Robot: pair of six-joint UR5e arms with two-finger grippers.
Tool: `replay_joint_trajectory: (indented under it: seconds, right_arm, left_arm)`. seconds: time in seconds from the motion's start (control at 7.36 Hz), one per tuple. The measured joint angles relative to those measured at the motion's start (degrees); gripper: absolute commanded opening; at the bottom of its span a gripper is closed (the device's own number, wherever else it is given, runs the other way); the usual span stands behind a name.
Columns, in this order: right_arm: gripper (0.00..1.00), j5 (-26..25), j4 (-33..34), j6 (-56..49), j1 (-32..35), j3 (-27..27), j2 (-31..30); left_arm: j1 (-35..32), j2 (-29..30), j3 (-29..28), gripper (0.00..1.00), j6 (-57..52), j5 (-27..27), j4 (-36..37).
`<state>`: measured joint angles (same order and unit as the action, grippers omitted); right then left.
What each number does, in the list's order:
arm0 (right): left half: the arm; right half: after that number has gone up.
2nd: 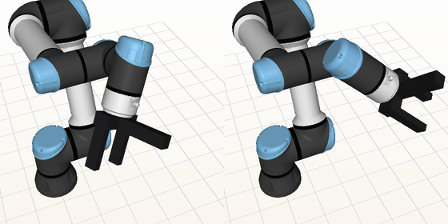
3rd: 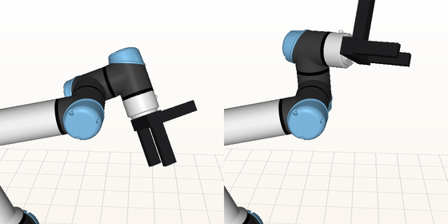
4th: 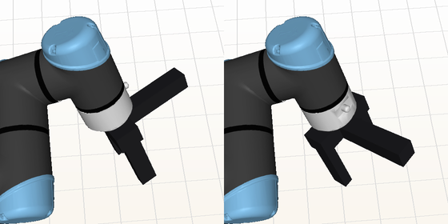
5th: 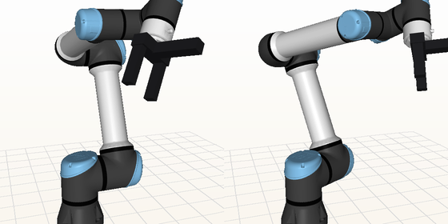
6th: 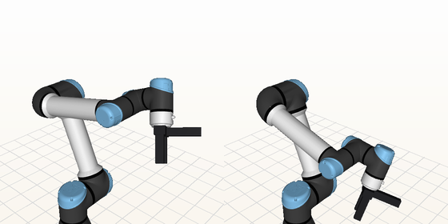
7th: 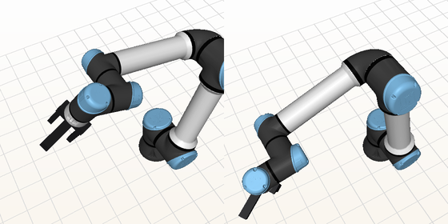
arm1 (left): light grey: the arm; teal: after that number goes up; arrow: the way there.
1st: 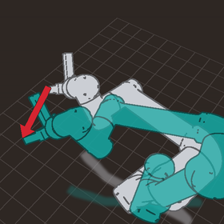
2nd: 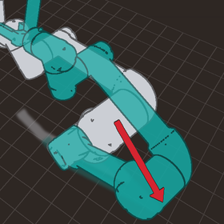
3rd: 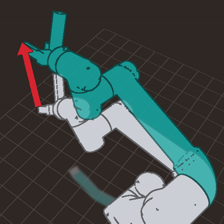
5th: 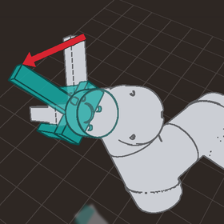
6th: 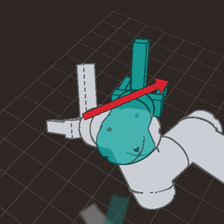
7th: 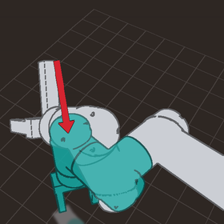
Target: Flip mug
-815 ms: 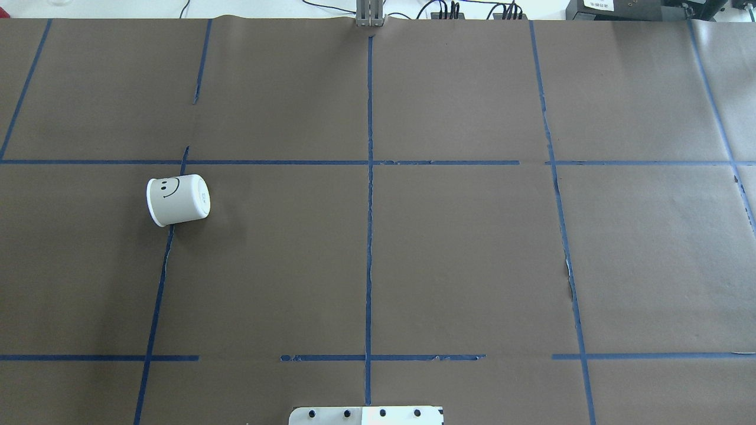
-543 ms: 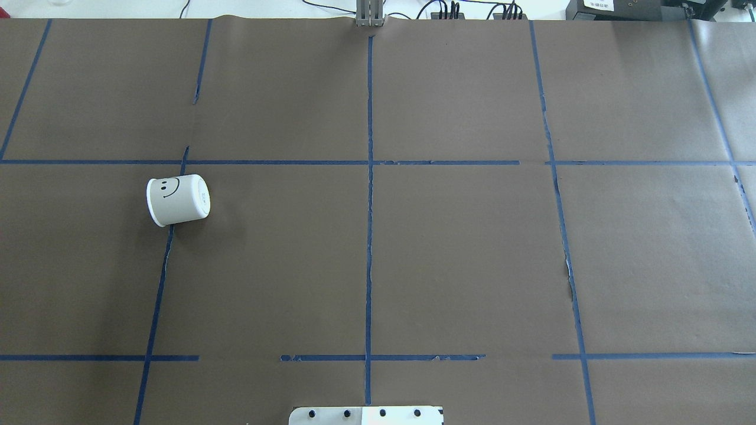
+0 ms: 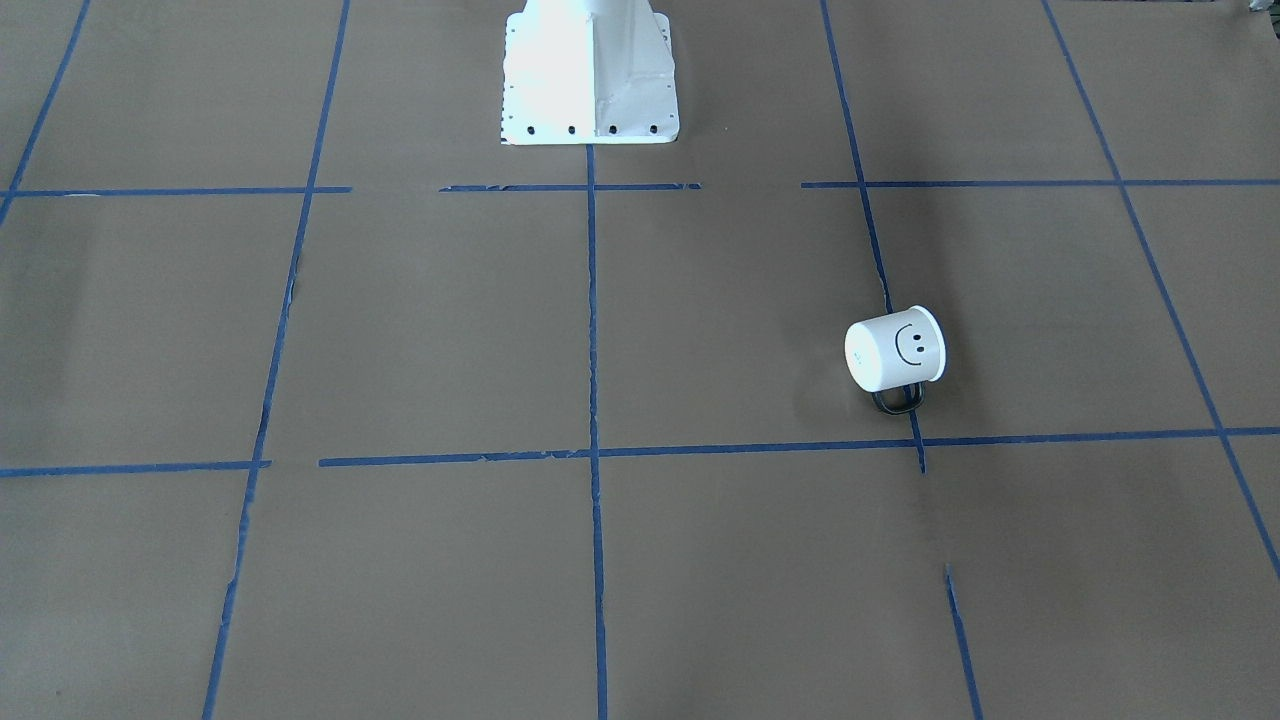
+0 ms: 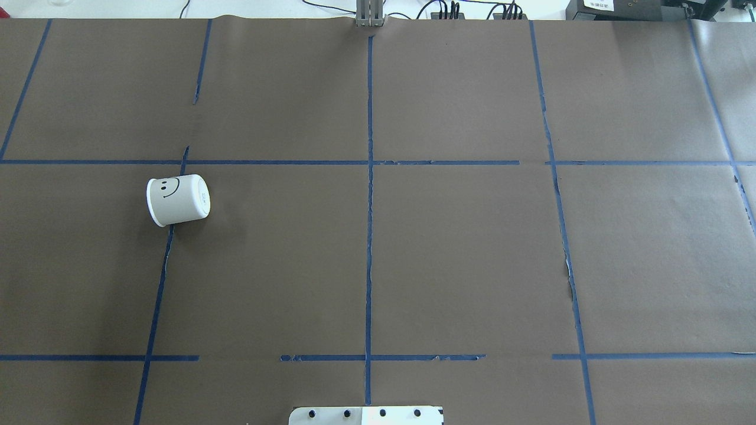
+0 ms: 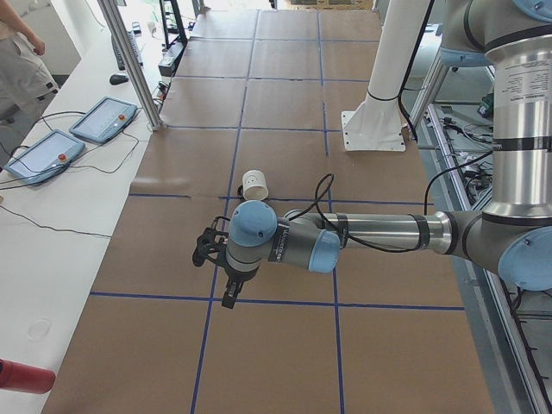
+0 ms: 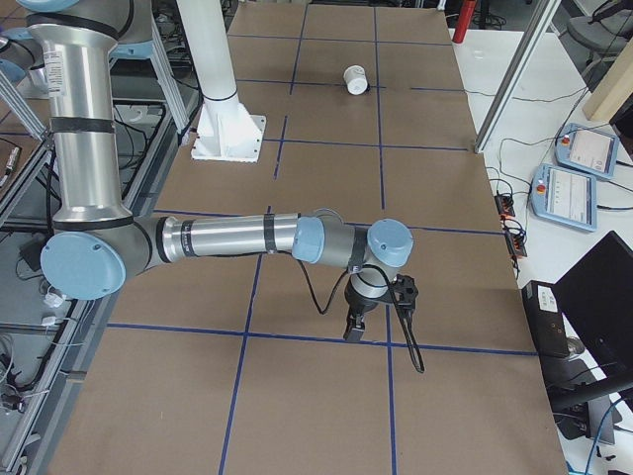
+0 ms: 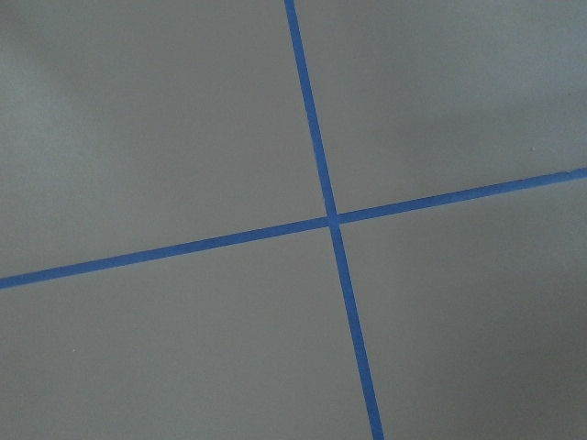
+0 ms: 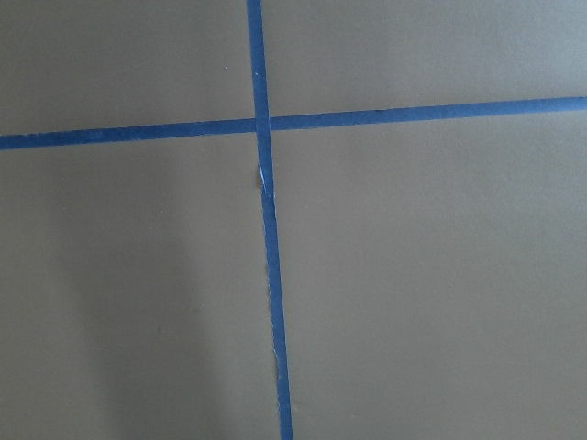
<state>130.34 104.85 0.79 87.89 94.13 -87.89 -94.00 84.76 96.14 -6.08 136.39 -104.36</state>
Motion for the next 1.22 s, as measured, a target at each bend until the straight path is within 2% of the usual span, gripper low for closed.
replay_joint_trajectory:
  seconds: [0.27, 0.54, 0.81, 1.22]
  right_arm:
    - [1.0, 0.0, 0.0, 0.0, 0.0, 0.0, 0.0]
    - [1.0, 0.0, 0.0, 0.0, 0.0, 0.0, 0.0]
    - [1.0, 0.0, 0.0, 0.0, 0.0, 0.0, -0.1]
    - [1.0, 0.0, 0.0, 0.0, 0.0, 0.0, 0.0]
  left_arm:
    - [6.1, 2.0, 0.0, 1.0, 4.4, -0.1, -0.8]
    - [15.3, 2.5, 0.1, 1.0, 19.5, -0.3, -8.5]
    - [24.2, 2.1, 0.0, 1.0, 42.9, -3.0, -23.9]
    - [38.9, 1.8, -0.6, 1.0, 75.2, -11.9, -46.5]
